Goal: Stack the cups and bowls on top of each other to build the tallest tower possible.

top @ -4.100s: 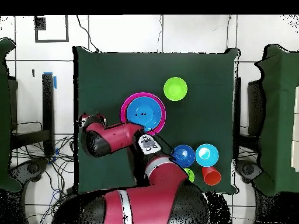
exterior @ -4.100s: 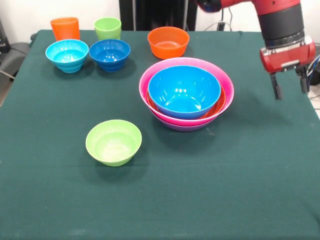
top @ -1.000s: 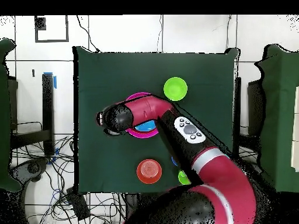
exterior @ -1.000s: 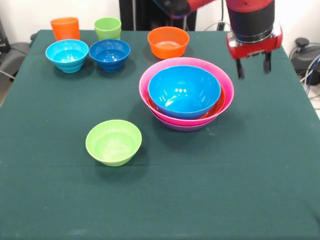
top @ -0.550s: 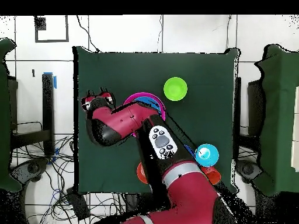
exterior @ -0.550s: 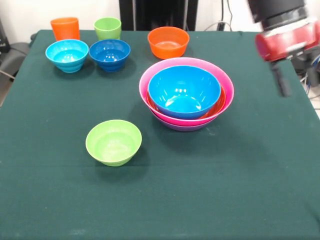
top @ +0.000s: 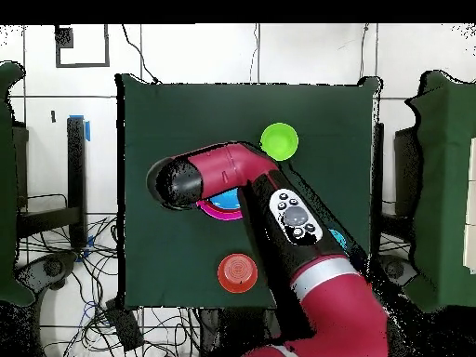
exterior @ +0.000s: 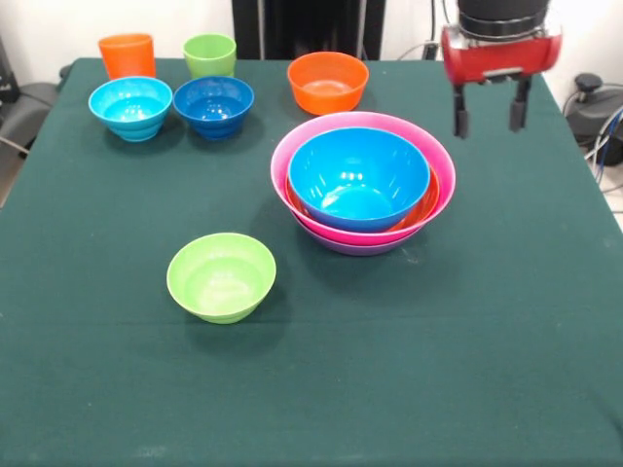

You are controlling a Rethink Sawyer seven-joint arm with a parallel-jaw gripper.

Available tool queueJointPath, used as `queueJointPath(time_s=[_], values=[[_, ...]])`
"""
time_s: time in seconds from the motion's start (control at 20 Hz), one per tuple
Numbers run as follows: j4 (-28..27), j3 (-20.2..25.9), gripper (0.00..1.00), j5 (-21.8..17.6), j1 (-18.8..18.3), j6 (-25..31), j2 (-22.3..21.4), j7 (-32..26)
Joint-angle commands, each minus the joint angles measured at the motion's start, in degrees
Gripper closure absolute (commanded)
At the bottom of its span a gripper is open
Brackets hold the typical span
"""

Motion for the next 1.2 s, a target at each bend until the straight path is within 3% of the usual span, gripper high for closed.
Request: queueJointPath(time_s=[0.05,0.1,0.25,0.35,0.5,0.6,0.65,0.75,0.9,1.1,1.2], values=[[1.79,7.15,0.00,-7.30,-3.91,-10.42,-0.38,-14.90],[2.89,8.30,0.00,-9.71,-4.71,-14.64,-1.18,-14.67],[4.76,9.07,0.00,-11.19,-6.04,-15.72,-0.50,-12.09],[4.64,10.00,0.00,-11.01,-6.85,-13.54,0.68,-12.61],[1.80,11.25,0.00,-8.84,-7.23,-5.78,4.08,-16.44],[1.07,9.72,0.00,-6.55,-6.79,-3.89,5.80,-12.60],[0.74,5.93,0.00,-2.77,-4.93,-1.28,6.12,-4.36],[6.38,-1.87,0.00,7.97,-1.56,-2.78,2.97,19.25],[12.36,-12.08,0.00,19.04,5.30,-10.69,-1.18,41.20],[14.28,-27.40,0.00,33.04,18.04,-15.39,-1.47,61.31],[14.05,-34.84,0.00,38.60,24.71,-11.26,-1.11,69.45]])
